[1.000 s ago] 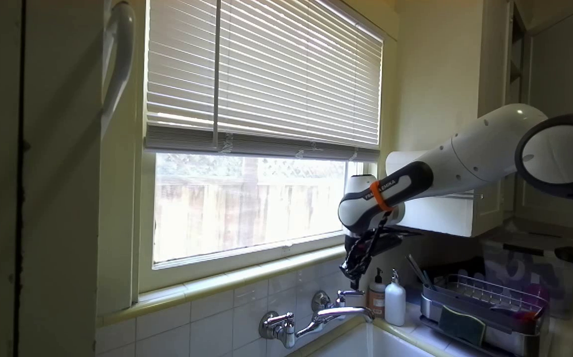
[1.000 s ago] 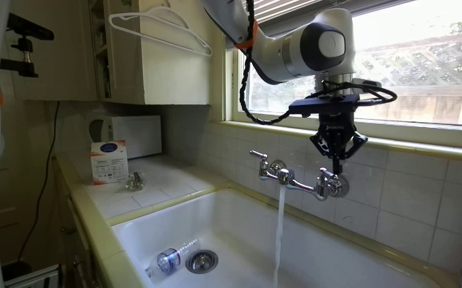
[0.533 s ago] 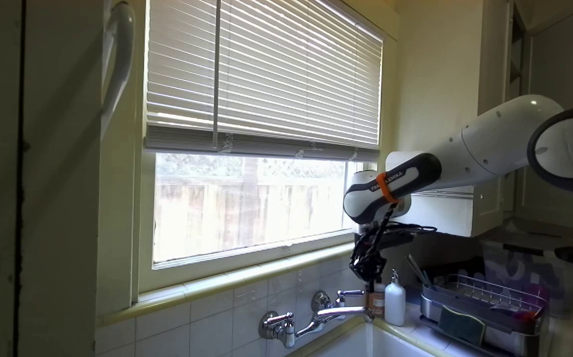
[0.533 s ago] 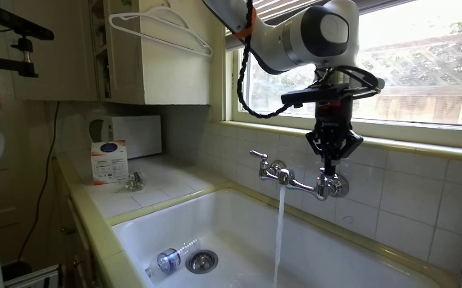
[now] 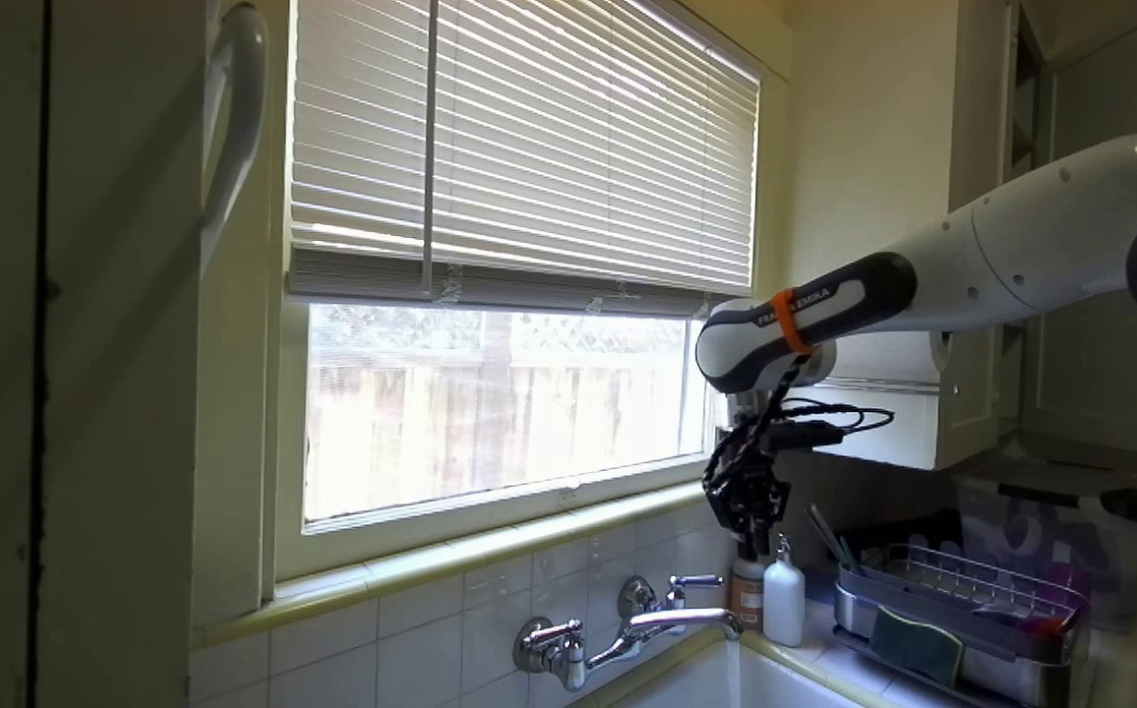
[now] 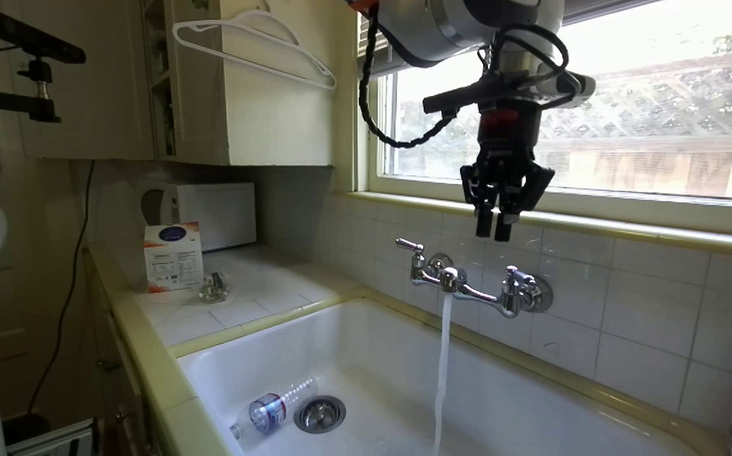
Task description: Push the faucet handle forwards.
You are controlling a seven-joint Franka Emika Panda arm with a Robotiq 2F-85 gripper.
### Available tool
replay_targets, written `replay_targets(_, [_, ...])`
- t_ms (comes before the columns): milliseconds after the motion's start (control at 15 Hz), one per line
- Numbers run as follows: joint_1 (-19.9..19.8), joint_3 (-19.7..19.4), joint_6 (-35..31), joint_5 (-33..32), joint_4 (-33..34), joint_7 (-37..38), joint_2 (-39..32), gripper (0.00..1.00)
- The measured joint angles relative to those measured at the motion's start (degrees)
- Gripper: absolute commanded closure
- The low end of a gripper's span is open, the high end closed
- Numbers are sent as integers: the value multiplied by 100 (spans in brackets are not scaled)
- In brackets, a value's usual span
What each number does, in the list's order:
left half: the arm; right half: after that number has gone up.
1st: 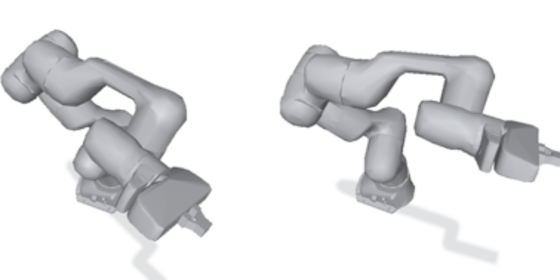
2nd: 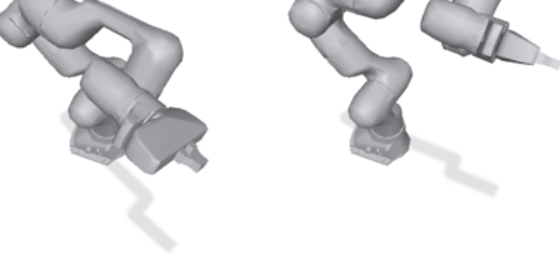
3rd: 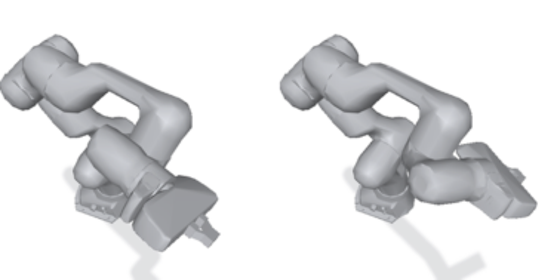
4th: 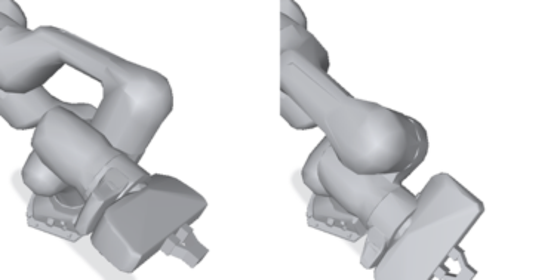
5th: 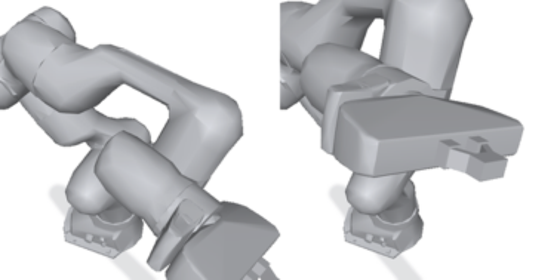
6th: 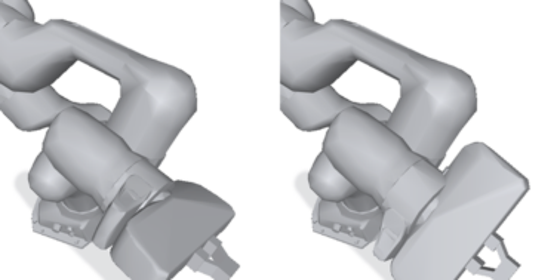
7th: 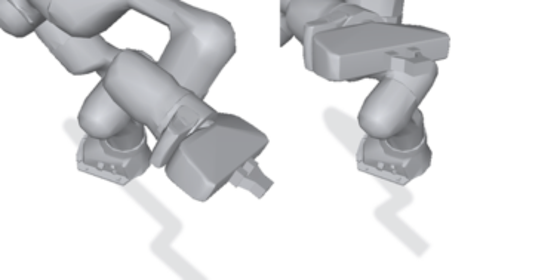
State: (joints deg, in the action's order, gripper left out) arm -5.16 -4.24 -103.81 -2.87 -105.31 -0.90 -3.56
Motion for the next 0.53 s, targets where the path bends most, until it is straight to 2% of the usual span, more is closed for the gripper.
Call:
replay_targets(267, [9, 29, 441, 193, -14, -5, 408, 5])
replay_targets(333, [14, 38, 531, 243, -19, -15, 490, 1])
replay_targets(533, [47, 62, 687, 435, -47, -38, 710, 0])
